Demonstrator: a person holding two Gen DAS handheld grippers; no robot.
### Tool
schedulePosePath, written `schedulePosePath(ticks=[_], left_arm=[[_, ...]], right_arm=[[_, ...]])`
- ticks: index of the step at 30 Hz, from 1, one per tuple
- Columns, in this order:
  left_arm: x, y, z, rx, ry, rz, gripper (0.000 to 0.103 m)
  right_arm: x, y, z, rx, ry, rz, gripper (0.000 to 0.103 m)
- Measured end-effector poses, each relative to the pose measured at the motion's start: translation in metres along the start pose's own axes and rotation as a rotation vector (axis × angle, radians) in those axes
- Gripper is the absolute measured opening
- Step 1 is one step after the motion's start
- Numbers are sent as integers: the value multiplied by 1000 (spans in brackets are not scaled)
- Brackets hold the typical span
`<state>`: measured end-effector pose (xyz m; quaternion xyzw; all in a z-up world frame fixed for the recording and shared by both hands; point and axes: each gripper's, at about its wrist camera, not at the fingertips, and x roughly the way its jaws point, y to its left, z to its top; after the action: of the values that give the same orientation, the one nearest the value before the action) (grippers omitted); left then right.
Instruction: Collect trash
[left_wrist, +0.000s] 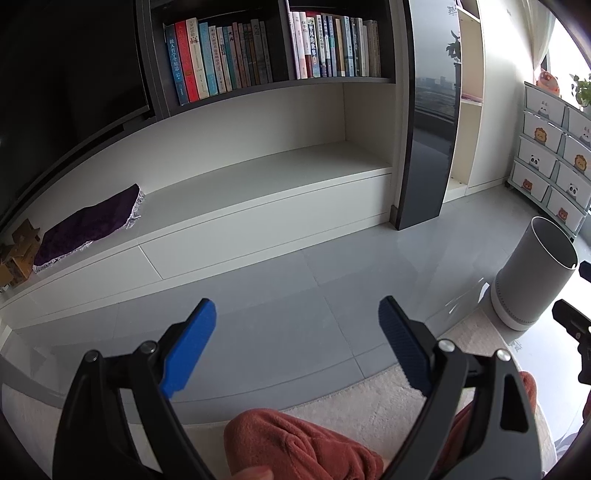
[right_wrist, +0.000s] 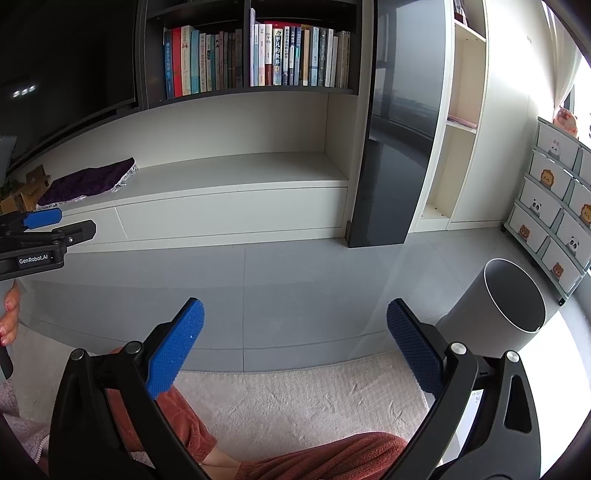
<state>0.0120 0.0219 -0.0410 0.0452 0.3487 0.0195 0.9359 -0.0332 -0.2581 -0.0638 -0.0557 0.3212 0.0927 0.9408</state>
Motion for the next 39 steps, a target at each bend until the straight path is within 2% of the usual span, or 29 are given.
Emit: schedulePosePath(ticks=[6, 18, 39], left_arm=[[1, -1, 1, 0, 5, -17, 89], [0, -5, -1, -7, -6, -100, 89], [2, -9, 0, 2, 6, -66, 89]], right_arm=[[1, 0, 1, 2, -5, -7, 96], [4, 0, -1, -1, -1, -8, 96], [6, -2, -1, 6, 2, -5, 96]])
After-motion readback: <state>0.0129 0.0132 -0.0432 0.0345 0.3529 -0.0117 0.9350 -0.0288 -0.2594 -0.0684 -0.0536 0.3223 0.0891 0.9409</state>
